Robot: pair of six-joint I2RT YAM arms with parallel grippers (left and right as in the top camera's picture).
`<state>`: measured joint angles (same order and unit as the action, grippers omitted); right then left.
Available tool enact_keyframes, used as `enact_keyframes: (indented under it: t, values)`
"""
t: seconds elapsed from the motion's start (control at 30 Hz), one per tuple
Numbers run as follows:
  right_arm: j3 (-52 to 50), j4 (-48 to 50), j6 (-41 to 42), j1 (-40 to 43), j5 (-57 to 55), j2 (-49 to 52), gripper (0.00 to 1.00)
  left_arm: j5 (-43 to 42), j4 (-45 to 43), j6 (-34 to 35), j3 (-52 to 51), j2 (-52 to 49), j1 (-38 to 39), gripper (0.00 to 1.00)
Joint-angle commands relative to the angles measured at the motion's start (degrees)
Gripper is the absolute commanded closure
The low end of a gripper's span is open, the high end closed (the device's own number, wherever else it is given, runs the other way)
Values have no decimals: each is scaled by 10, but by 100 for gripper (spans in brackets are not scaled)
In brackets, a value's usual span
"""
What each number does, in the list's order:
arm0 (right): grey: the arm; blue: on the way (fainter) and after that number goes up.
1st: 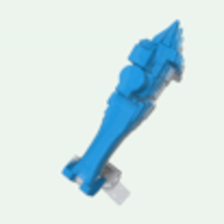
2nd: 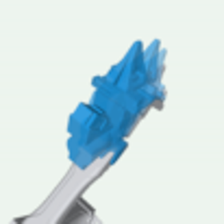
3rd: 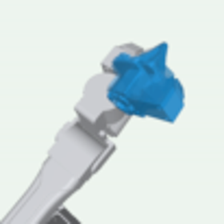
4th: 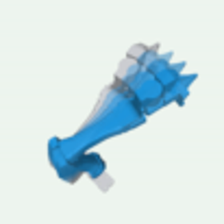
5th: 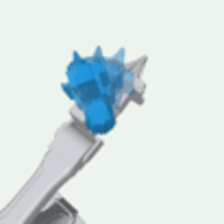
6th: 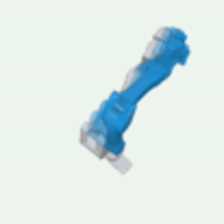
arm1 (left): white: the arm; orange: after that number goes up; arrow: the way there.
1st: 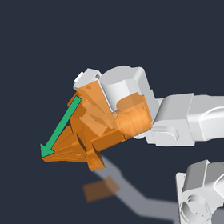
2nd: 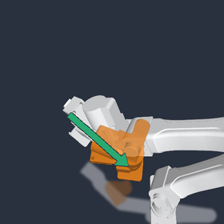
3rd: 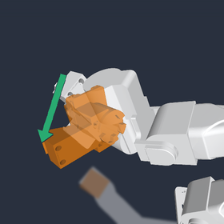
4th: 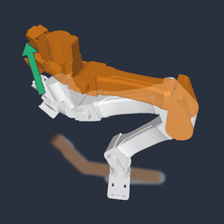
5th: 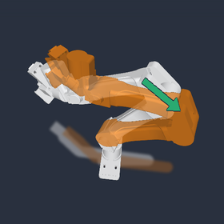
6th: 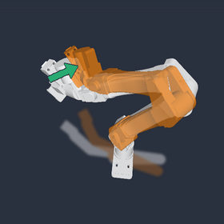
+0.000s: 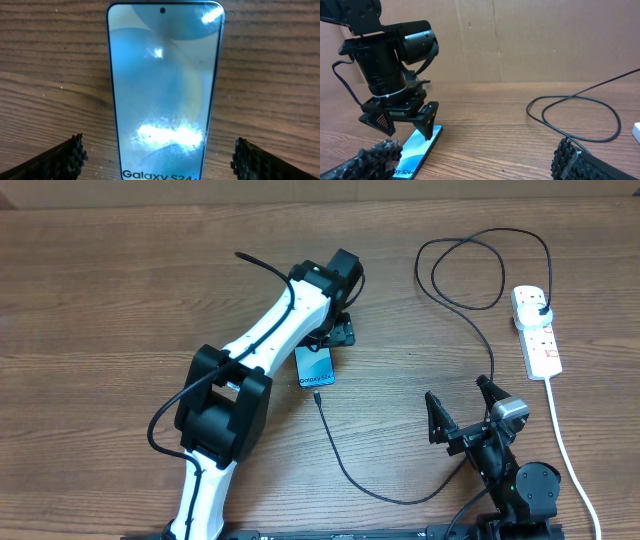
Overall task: Plug charger to phone and switch on socket
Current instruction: 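Close the left gripper on the phone's long edges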
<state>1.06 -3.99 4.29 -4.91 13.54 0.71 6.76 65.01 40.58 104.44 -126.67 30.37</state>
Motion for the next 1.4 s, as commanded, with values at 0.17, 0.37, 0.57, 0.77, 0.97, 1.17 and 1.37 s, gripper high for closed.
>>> enact_keyframes:
  t: [0.17, 0.37, 0.57, 0.77, 0.97, 1.17, 1.37]
  values:
    - [-5, 2, 1, -3, 0, -1, 0, -40, -6, 2, 13, -5, -26, 0]
    - [-5, 2, 1, -3, 0, -1, 0, -38, -14, -19, 11, -6, -18, 0]
    - [-5, 2, 1, -3, 0, -1, 0, -41, -16, -38, 5, -18, -18, 0]
    - [-5, 2, 1, -3, 0, -1, 0, -42, -10, -40, 4, -43, -10, 0]
    - [-5, 2, 1, -3, 0, -1, 0, -44, -11, -37, 4, -68, -10, 0]
    - [-5, 2, 1, -3, 0, -1, 0, -49, -12, -38, 3, -71, -10, 0]
    - [-5, 2, 1, -3, 0, -1, 0, -49, -13, -37, -14, -71, -11, 0]
